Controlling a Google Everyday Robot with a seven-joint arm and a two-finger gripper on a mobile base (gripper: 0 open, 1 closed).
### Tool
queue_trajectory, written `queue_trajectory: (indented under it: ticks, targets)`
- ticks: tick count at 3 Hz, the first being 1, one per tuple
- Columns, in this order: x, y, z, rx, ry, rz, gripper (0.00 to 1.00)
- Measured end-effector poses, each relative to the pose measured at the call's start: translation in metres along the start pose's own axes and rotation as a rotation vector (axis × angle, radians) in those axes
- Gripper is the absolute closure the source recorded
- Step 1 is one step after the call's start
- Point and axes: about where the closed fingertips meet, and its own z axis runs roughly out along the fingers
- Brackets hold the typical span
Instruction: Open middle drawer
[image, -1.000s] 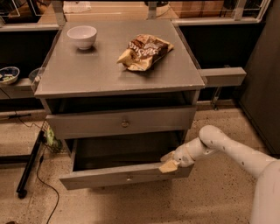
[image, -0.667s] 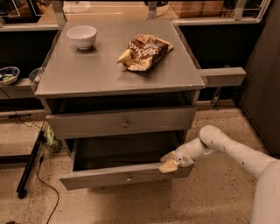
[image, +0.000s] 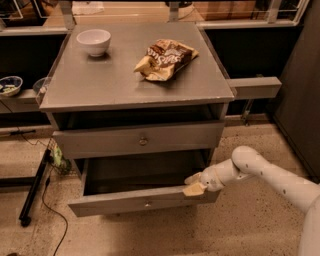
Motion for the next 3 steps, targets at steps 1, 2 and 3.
queue_trajectory:
  ticks: [1,2,3]
  targets:
    - [0.0012,0.0039,-0.0017,0.005,-0.01,-0.002,1.0]
    - [0.0018,0.0046,-0.002,0.008,-0.016,-0.001,1.0]
    - [0.0046,0.0064,-0.0022,0.011,-0.024,0.0,1.0]
